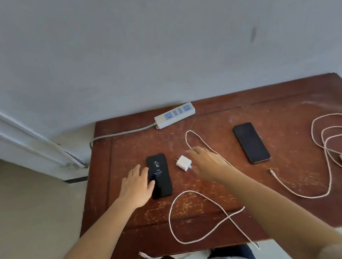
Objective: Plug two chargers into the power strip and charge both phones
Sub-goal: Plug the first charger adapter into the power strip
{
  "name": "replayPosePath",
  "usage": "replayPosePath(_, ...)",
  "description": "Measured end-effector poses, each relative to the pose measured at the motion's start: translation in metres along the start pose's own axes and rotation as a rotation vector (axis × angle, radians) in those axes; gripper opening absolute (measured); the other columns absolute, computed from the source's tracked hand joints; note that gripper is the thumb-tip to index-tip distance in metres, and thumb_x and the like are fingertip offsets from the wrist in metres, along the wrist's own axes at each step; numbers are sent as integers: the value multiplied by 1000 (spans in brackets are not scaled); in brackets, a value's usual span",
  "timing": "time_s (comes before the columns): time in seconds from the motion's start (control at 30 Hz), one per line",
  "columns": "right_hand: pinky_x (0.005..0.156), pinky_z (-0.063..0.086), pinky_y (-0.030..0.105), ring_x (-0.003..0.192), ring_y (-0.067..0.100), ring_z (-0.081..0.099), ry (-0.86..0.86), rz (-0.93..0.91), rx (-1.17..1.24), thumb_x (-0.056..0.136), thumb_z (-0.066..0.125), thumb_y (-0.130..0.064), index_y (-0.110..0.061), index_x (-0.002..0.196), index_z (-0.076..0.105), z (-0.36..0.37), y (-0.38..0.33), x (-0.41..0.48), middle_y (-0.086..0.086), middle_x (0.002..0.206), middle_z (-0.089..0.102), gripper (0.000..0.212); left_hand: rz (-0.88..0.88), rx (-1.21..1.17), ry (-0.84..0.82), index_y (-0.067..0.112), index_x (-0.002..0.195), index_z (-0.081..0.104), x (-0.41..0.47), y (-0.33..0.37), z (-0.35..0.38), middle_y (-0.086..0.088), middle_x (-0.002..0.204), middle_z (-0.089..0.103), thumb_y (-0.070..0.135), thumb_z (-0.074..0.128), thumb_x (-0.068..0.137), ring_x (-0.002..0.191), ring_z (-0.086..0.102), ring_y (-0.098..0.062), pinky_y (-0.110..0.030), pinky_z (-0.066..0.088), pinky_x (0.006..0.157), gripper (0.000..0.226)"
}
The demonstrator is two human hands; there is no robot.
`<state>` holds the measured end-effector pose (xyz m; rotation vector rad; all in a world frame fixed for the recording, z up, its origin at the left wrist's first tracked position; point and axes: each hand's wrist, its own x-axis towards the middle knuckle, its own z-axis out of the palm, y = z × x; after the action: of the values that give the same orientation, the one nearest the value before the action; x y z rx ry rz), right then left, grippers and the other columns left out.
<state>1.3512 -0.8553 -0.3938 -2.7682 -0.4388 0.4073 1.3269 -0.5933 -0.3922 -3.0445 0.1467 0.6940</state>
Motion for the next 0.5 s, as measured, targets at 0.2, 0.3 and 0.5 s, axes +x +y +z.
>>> replayPosePath(0.2, 112, 32, 44, 135, 30, 43, -46, -229, -159, 90, 60, -49, -18, 145, 44, 36, 19, 47, 10, 144, 49, 65, -111, -76, -32, 17, 154, 28, 51, 10, 0, -14, 165, 22, 48, 38, 103, 151, 23, -33, -53, 30, 116, 61)
replayPosePath(0.3, 114, 30, 45, 137, 31, 41, -70, -239, -160, 87, 62, -55, -18, 147, 42, 46, 27, 55, 12, 146, 47, 73, -107, -72, -23, 16, 156, 23, 76, 10, -4, -16, 167, 16, 47, 38, 104, 152, 18, -34, -53, 29, 117, 63)
replayPosePath(0.5, 120, 12, 56, 145, 38, 27, 148, -244, -207, 76, 80, -44, -21, 138, 50, 50, 38, 55, 18, 153, 34, 73, 11, -62, 63, 14, 159, 7, 147, 16, -27, -17, 169, -4, 47, 39, 103, 154, 9, -36, -55, 26, 118, 72)
